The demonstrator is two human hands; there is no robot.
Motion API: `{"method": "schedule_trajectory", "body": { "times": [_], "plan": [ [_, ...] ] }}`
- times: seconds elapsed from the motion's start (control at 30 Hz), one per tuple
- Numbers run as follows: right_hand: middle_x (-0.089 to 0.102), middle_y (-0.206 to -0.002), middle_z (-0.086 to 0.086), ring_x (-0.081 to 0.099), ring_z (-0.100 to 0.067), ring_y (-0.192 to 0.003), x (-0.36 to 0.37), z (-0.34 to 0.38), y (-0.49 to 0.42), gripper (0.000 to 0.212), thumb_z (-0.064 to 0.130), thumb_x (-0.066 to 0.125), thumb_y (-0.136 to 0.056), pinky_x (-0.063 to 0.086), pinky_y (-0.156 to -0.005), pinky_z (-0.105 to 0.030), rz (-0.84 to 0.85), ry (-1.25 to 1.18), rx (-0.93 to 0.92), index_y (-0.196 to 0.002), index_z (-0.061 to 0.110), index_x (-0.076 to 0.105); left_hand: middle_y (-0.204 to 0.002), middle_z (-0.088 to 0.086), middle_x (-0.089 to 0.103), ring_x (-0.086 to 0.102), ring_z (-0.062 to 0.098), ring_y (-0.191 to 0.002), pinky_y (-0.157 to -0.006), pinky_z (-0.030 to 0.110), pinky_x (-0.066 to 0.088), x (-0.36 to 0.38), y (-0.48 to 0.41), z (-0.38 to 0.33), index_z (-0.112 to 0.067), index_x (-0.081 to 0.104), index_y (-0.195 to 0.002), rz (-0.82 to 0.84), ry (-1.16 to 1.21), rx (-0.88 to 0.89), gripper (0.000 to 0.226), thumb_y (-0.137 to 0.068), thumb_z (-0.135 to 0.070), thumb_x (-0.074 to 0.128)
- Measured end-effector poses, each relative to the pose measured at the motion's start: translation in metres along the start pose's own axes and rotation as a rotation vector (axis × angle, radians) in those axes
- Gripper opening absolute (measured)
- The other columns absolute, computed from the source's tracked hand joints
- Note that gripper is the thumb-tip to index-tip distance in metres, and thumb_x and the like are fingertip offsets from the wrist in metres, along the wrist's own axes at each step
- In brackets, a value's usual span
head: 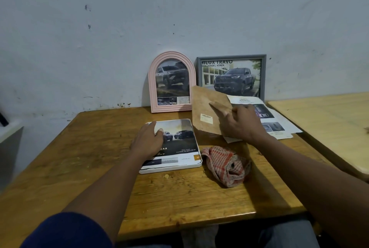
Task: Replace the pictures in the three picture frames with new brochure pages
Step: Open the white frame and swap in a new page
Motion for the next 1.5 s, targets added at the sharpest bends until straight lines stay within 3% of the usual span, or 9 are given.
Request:
{"method": "schedule_trajectory", "body": {
  "times": [0.17, 0.3, 0.53, 0.7, 0.8, 0.87, 1.07, 1.37, 1.5],
  "plan": [
    [0.06, -0.118, -0.015, 0.059, -0.027, -0.098, 0.017, 0.024, 0.006, 0.067, 0.06, 0.039, -0.084, 0.054, -0.084, -0.042, 0.118, -0.062, -0.005, -0.122, 0.01, 0.063, -0.166, 0.004, 0.023, 0.022, 0.027, -0.152, -0.121, 0.046, 0.022, -0.005, 0.006, -0.004, -0.023, 0.029, -0.158, 0.011, 0.095, -0.034, 0.053, -0.108, -0.038, 0.036],
    [0.068, -0.103, -0.012, 0.062, -0.023, -0.089, 0.029, 0.032, 0.006, 0.042, 0.041, 0.049, -0.095, 0.055, -0.077, -0.039, 0.153, -0.121, -0.029, -0.111, 0.008, 0.068, -0.167, 0.004, 0.022, 0.022, 0.028, -0.152, -0.12, 0.046, 0.023, -0.007, 0.009, -0.003, -0.024, 0.028, -0.158, 0.014, 0.15, -0.047, 0.052, -0.109, -0.038, 0.035],
    [0.051, -0.113, -0.014, 0.056, -0.031, -0.094, 0.046, 0.069, 0.026, 0.067, 0.063, 0.032, -0.067, 0.05, -0.086, -0.039, 0.231, -0.02, -0.061, -0.099, 0.012, 0.061, -0.16, 0.005, 0.037, 0.042, 0.03, -0.14, -0.113, 0.054, 0.038, -0.023, 0.009, 0.014, -0.035, 0.034, -0.155, -0.052, 0.288, -0.124, 0.05, -0.107, -0.046, 0.028],
    [0.042, -0.131, -0.019, 0.057, -0.037, -0.107, 0.065, 0.102, 0.035, 0.045, 0.046, 0.052, -0.092, 0.046, -0.087, -0.041, 0.224, 0.096, -0.124, -0.112, 0.006, 0.06, -0.158, 0.003, 0.04, 0.045, 0.027, -0.138, -0.113, 0.049, 0.039, -0.027, 0.015, 0.014, -0.032, 0.032, -0.157, -0.055, 0.279, -0.092, 0.05, -0.107, -0.036, 0.038],
    [0.044, -0.13, -0.018, 0.057, -0.037, -0.104, 0.074, 0.12, 0.039, 0.047, 0.048, 0.057, -0.092, 0.044, -0.079, -0.038, 0.215, 0.087, -0.162, -0.114, 0.007, 0.06, -0.153, 0.002, 0.045, 0.059, 0.018, -0.118, -0.097, 0.034, 0.049, -0.025, 0.019, 0.013, -0.026, 0.034, -0.157, -0.028, 0.246, -0.074, 0.053, -0.105, -0.025, 0.044],
    [0.043, -0.13, -0.016, 0.057, -0.035, -0.102, 0.08, 0.128, 0.044, 0.05, 0.056, 0.059, -0.089, 0.046, -0.079, -0.037, 0.256, 0.052, -0.149, -0.11, 0.011, 0.06, -0.157, 0.002, 0.041, 0.051, 0.017, -0.127, -0.1, 0.028, 0.04, -0.026, 0.018, 0.015, -0.021, 0.037, -0.155, -0.016, 0.202, -0.075, 0.052, -0.104, -0.02, 0.045],
    [0.046, -0.128, -0.016, 0.051, -0.037, -0.111, 0.094, 0.108, 0.056, 0.043, 0.047, 0.055, -0.088, 0.048, -0.096, -0.046, 0.266, 0.08, -0.123, -0.113, 0.012, 0.06, -0.153, 0.002, 0.047, 0.047, 0.021, -0.136, -0.111, 0.033, 0.038, -0.024, 0.017, 0.016, -0.017, 0.049, -0.149, 0.0, 0.13, -0.032, 0.051, -0.098, -0.018, 0.055],
    [0.053, -0.126, -0.01, 0.046, -0.031, -0.121, 0.088, 0.079, 0.055, 0.052, 0.057, 0.053, -0.089, 0.042, -0.099, -0.042, 0.161, -0.097, -0.073, -0.122, 0.018, 0.062, -0.11, -0.006, 0.064, 0.061, 0.015, -0.103, -0.087, 0.038, 0.055, -0.031, 0.029, 0.012, -0.025, 0.07, -0.105, -0.231, 0.156, 0.073, 0.018, -0.087, -0.025, 0.068],
    [0.062, -0.124, -0.008, 0.057, -0.024, -0.112, 0.087, 0.077, 0.051, 0.05, 0.051, 0.056, -0.087, 0.047, -0.092, -0.035, 0.144, -0.229, -0.045, -0.122, 0.015, 0.064, -0.124, -0.004, 0.056, 0.055, 0.018, -0.113, -0.095, 0.038, 0.05, -0.028, 0.032, 0.008, -0.021, 0.066, -0.123, -0.205, 0.057, 0.103, 0.032, -0.092, -0.029, 0.063]
  ]
}}
Point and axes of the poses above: each hand's wrist, its own y-axis away from the middle knuckle, its own x-axis out of the palm, z = x × y, the point moved 9 cm from there along -y, towards the middle knuckle
